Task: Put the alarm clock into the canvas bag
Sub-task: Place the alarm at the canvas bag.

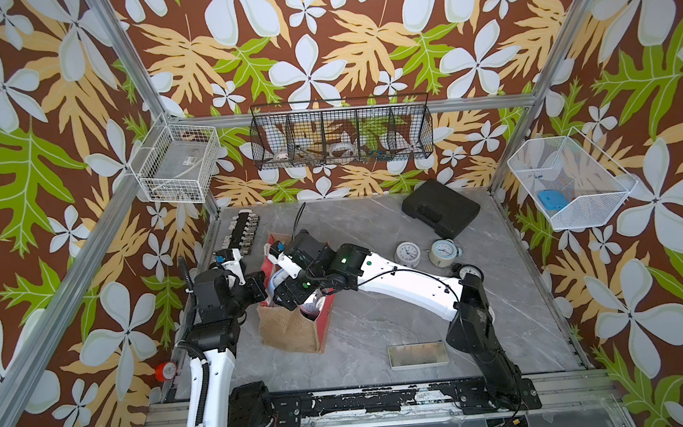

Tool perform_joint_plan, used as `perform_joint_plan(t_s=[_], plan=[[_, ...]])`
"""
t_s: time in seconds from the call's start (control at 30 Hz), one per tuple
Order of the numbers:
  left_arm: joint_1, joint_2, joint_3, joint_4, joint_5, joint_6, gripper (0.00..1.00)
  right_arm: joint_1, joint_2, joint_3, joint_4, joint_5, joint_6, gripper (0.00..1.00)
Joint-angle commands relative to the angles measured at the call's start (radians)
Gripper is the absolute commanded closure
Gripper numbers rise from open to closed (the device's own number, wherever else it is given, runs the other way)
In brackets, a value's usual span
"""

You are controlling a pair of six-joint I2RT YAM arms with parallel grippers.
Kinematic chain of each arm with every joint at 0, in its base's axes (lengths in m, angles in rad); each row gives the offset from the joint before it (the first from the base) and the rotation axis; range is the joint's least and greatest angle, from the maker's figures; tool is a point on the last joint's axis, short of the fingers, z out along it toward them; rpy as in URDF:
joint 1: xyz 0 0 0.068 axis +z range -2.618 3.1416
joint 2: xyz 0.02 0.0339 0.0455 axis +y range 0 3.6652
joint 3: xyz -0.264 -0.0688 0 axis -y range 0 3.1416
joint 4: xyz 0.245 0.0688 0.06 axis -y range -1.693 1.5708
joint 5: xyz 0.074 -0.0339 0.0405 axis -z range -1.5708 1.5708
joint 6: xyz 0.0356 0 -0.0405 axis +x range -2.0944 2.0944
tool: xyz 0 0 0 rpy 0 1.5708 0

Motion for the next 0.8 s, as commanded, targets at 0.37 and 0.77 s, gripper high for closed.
perform_joint_plan(t_s=[0.37, 0.77], plan=[[0.000, 0.001, -0.004, 0.020, 0.022, 0.008, 1.00, 0.020, 0.160, 0.075, -0.078, -0.082, -0.028, 0.23], [0.000, 0.002, -0.004, 0.020, 0.021, 0.008, 1.00, 0.024, 0.136, 0.061, -0.101, -0.048, -0.037, 0.00]])
